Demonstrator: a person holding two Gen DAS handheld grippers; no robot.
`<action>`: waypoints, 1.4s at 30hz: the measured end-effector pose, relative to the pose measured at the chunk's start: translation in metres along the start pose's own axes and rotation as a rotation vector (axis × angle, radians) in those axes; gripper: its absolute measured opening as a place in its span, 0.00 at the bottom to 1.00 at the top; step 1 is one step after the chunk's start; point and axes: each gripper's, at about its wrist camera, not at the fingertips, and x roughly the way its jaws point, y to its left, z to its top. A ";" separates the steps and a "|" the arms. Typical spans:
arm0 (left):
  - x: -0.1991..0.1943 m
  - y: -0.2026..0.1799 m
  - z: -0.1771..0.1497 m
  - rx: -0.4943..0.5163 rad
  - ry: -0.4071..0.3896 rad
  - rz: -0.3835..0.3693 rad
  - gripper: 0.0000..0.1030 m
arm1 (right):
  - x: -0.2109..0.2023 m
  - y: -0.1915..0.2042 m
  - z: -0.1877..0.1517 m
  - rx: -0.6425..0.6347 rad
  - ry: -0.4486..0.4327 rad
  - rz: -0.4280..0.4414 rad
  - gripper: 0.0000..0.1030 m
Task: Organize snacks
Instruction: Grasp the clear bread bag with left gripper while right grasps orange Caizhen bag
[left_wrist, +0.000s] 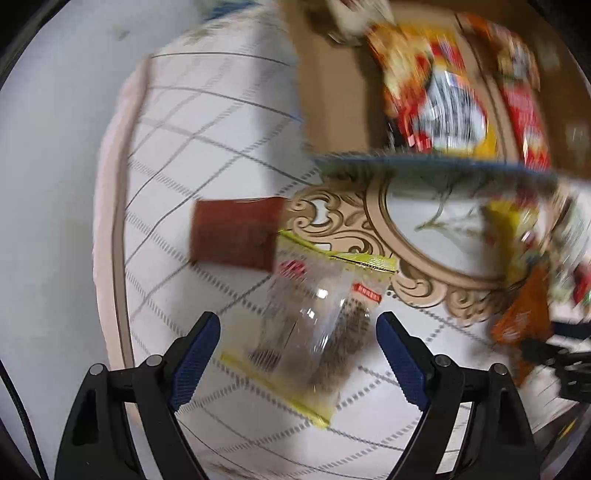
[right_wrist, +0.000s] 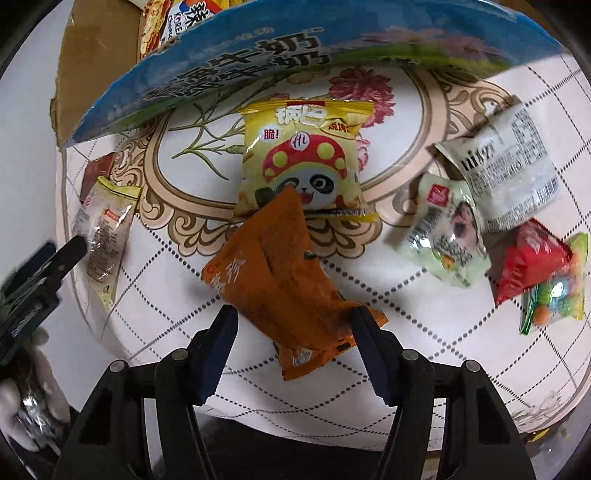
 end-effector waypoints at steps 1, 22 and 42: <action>0.009 -0.007 0.005 0.047 0.024 0.013 0.84 | 0.001 0.001 0.002 0.004 0.005 -0.001 0.72; 0.009 -0.033 -0.076 -0.205 0.095 -0.172 0.56 | 0.002 -0.034 -0.071 0.266 0.024 0.217 0.58; 0.034 -0.067 -0.088 -0.116 0.060 -0.081 0.53 | 0.044 0.024 -0.082 -0.073 0.022 -0.150 0.62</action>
